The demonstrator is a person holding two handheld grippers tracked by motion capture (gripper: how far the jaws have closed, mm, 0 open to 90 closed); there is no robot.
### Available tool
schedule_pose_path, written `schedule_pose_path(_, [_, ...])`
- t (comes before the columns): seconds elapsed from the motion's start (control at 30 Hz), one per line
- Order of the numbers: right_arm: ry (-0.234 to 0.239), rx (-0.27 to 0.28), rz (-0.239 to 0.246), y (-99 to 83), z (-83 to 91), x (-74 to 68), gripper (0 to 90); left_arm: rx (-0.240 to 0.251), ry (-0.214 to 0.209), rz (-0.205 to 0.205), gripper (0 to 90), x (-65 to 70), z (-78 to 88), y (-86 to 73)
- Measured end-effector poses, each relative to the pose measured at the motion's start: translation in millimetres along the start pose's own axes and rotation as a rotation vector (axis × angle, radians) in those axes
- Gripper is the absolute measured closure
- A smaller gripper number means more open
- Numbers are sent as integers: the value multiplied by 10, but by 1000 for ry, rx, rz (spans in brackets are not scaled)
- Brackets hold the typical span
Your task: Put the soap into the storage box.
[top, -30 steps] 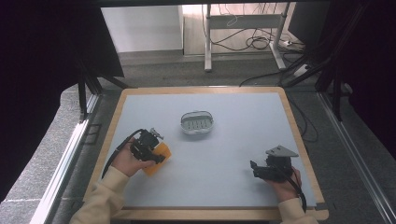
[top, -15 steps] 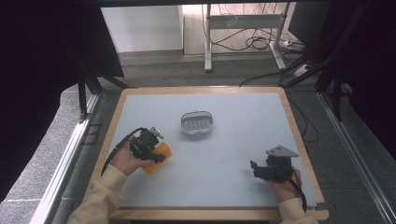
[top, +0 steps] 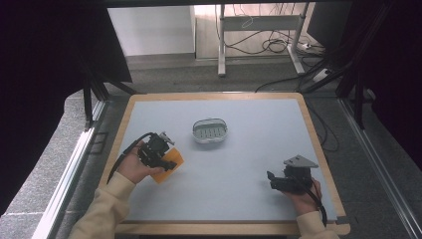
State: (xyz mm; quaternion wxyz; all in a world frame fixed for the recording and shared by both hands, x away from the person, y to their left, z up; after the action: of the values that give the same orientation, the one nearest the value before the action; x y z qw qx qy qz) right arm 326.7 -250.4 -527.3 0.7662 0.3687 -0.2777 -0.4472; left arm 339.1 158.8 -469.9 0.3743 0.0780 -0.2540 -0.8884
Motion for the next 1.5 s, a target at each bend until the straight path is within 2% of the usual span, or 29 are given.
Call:
schedule_pose_path(0.13, [14, 19, -24, 21, 22, -11, 132, 4, -3, -8, 621, -4, 15, 45])
schedule_pose_path(0.27, [0, 28, -14, 22, 31, -4, 137, 12, 6, -22, 621, -4, 54, 90])
schedule_pose_path(0.53, [2, 33, -17, 21, 37, 12, 140, 34, 8, -46, 621, 23, 134, 190])
schedule_pose_path(0.67, [10, 42, -10, 26, 36, -3, 140, 26, 18, -74, 621, 70, 154, 221])
schedule_pose_path(0.73, [10, 38, -10, 24, 33, -7, 139, 13, 6, -91, 621, 80, 165, 239])
schedule_pose_path(0.8, [13, 35, -11, 22, 30, -6, 139, 27, 3, -83, 621, 94, 160, 262])
schedule_pose_path(0.87, [10, 40, -7, 24, 29, -2, 140, 11, 7, -105, 621, 78, 170, 279])
schedule_pose_path(0.97, [8, 39, -11, 23, 30, 0, 140, 21, 3, -100, 621, 82, 165, 311])
schedule_pose_path(1.5, [5, 34, -13, 18, 27, 7, 142, 18, 5, -142, 621, 91, 161, 481])
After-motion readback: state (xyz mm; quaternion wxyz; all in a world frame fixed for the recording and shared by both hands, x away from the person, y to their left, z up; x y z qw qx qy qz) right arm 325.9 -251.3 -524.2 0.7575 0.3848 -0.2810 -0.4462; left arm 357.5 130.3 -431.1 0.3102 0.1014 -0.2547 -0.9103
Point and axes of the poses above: each handheld gripper's, and its own axes: z roughly backward along the jaws, y roughly out of its top, x roughly to its right, the point moved 3 cm from there along -z, roughly forward along the jaws, and after that the axes turned 5 degrees about x, right-handed, at the moved point
